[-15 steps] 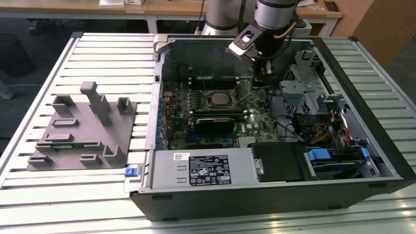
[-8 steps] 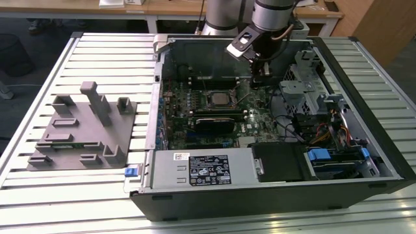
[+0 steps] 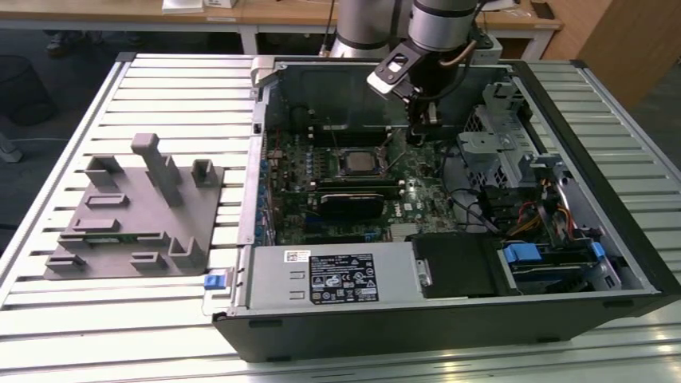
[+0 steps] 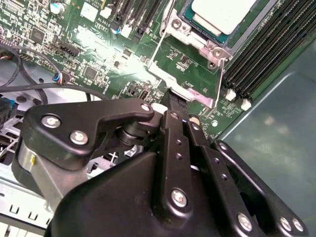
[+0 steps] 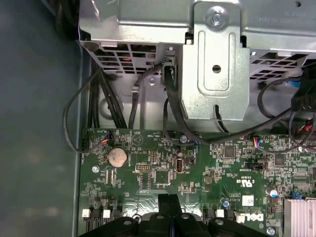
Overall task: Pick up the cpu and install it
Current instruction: 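Close the cpu cover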
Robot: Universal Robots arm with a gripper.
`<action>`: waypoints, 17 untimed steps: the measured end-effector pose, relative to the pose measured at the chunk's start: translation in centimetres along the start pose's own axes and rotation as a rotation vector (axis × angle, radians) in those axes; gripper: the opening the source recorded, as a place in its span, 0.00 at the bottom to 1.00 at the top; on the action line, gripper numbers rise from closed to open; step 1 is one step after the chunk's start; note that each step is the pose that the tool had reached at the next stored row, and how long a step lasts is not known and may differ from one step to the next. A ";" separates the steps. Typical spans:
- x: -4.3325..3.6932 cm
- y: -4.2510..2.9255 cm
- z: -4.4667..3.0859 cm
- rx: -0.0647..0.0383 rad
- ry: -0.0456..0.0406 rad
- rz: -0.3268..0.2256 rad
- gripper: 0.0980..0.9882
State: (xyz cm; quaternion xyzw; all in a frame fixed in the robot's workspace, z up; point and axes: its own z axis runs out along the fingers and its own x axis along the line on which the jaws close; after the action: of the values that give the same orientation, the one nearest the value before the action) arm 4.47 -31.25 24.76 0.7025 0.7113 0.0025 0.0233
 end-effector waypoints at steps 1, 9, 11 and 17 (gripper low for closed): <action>0.00 -0.06 0.01 0.000 0.0001 0.000 0.01; 0.01 -0.38 0.04 0.000 -0.0001 0.000 0.01; 0.01 -0.46 0.05 0.000 0.0000 0.000 0.01; 0.01 -0.75 0.07 0.000 0.0001 0.000 0.01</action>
State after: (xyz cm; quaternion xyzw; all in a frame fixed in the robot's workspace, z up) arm 3.73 -31.25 24.66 0.7025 0.7113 0.0025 0.0233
